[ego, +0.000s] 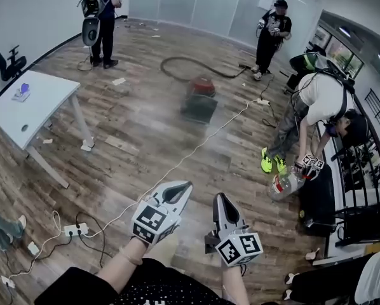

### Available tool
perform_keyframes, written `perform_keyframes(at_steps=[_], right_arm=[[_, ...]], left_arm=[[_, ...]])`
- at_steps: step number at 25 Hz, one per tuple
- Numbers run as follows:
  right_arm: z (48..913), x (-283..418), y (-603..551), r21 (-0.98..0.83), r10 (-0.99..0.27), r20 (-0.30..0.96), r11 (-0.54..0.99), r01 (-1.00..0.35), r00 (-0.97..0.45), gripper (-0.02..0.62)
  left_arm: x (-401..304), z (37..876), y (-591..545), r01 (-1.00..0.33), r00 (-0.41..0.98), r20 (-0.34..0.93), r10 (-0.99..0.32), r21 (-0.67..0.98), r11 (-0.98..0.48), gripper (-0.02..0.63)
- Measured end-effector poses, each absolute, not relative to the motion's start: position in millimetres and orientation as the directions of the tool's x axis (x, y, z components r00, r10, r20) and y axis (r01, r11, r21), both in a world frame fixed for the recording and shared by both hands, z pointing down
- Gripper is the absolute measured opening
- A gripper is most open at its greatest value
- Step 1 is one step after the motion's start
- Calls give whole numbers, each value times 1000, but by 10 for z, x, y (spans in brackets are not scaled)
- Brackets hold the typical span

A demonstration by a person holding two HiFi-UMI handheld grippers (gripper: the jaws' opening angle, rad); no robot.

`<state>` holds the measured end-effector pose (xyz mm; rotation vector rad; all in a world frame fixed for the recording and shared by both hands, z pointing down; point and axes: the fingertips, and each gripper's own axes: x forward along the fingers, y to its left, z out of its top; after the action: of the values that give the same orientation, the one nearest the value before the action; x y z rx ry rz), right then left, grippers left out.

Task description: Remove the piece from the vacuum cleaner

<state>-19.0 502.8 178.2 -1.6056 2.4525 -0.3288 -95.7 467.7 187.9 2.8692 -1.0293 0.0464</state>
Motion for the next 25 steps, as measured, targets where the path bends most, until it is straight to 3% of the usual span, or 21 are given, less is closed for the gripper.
perform_keyframes(at_steps=[12,25], right_arm=[[1700,252,3106,-238,-913,-37,403,-884,-407,11],[1805,341,2258,-321,-896,-4,421,-848,-444,12]], left_arm=[[-384,1819,2727,-563,826,34,-563,89,-822,8],[-697,1935,1829,-653,757,67,-650,117,-749,8]])
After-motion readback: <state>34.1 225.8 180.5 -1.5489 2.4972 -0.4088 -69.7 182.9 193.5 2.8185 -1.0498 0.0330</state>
